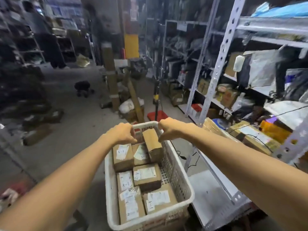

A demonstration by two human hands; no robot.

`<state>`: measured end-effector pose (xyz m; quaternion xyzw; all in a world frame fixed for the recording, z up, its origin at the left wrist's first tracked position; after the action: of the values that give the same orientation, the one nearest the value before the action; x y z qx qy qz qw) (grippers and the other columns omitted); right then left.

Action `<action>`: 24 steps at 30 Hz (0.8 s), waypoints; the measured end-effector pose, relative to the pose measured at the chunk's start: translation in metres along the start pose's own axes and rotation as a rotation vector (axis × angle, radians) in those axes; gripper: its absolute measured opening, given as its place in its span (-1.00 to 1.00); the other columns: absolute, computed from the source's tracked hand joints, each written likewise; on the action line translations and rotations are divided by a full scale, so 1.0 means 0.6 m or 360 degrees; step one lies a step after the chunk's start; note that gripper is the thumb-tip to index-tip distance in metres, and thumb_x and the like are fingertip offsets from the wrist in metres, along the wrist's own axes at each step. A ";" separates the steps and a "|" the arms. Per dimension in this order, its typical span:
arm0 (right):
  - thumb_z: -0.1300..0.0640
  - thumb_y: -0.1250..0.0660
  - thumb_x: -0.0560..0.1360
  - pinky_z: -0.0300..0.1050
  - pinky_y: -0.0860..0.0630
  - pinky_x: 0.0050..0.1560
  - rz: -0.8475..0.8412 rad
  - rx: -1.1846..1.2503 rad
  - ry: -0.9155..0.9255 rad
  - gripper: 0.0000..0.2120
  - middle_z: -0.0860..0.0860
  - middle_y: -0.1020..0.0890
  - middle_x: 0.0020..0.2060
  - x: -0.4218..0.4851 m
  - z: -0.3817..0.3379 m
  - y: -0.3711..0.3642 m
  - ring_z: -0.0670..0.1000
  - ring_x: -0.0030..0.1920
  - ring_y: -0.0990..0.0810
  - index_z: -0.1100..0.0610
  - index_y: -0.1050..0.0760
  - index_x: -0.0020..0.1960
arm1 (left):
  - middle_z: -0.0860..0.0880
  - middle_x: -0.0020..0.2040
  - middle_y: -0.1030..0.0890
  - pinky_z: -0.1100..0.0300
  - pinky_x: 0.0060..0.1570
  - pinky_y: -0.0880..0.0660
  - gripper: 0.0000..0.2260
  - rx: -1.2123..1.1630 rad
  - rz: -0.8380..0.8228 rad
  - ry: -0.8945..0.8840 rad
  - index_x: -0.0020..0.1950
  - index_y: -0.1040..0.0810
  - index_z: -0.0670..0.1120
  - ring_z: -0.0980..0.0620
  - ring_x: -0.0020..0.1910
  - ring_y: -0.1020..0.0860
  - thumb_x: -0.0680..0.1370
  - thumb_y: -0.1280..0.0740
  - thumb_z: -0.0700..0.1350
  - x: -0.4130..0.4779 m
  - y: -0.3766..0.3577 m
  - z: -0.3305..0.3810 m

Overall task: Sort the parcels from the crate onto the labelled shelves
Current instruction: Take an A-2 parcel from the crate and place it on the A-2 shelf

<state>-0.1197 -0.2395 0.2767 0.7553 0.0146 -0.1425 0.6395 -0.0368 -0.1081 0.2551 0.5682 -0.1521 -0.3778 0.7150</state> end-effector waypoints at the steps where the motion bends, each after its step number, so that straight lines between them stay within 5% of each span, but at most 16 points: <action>1: 0.01 -0.49 0.36 -0.23 -0.25 -0.45 -0.0021 -0.0001 0.0006 -0.74 -0.01 -0.48 -0.26 0.027 0.010 -0.007 -0.02 -0.30 -0.46 0.05 -0.45 -0.10 | -0.05 -0.01 -0.66 0.12 -0.07 -0.53 -0.78 0.0009 -0.0010 0.0040 0.00 -0.60 -0.05 -0.01 -0.06 -0.60 0.41 -0.44 0.01 0.019 -0.006 -0.014; 7: 0.06 -0.43 0.40 -0.20 -0.32 -0.31 -0.0103 -0.0089 0.0067 -0.67 0.03 -0.53 -0.13 0.176 0.068 -0.055 0.02 -0.23 -0.44 0.14 -0.51 0.11 | 0.00 -0.05 -0.67 0.16 -0.07 -0.53 -0.77 -0.0047 -0.0109 0.0226 0.00 -0.63 -0.03 0.02 -0.04 -0.61 0.38 -0.44 0.00 0.123 -0.067 -0.081; 12: 0.10 -0.35 0.46 -0.15 -0.29 -0.31 -0.0320 -0.0190 0.0066 -0.77 0.16 -0.56 0.01 0.279 0.122 -0.119 0.08 -0.15 -0.40 0.15 -0.31 -0.18 | 0.02 0.04 -0.63 0.13 0.01 -0.51 -0.69 -0.0083 -0.0150 0.0397 0.10 -0.58 0.00 -0.01 0.03 -0.56 0.38 -0.42 0.02 0.207 -0.116 -0.131; 19: 0.14 -0.31 0.48 -0.10 -0.41 -0.14 -0.0472 -0.0098 -0.0079 -0.72 0.17 -0.55 0.11 0.399 0.174 -0.239 0.18 0.08 -0.55 0.23 -0.45 0.15 | -0.01 0.06 -0.58 0.22 -0.13 -0.38 -0.72 -0.0179 -0.0307 0.0426 0.11 -0.53 -0.01 0.00 0.03 -0.53 0.43 -0.39 0.00 0.308 -0.215 -0.200; 24: 0.12 -0.29 0.50 0.05 -0.46 0.12 -0.0404 -0.0016 -0.0238 -0.59 0.22 -0.45 0.23 0.492 0.200 -0.344 0.24 0.21 -0.44 0.25 -0.35 0.30 | -0.01 0.05 -0.59 0.13 0.00 -0.51 -0.79 -0.0301 -0.0415 0.0419 0.05 -0.50 0.06 -0.02 0.02 -0.55 0.44 -0.37 0.03 0.378 -0.308 -0.257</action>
<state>0.0978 -0.3659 -0.0080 0.7315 0.0631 -0.2779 0.6194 0.1463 -0.1750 -0.0119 0.5578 0.0537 -0.4023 0.7240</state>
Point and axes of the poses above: each hand's wrist, its own x-axis towards the middle knuckle, its own y-axis out of the back of the hand, z = x × y, the point moved 7 cm from there along x, towards the middle knuckle
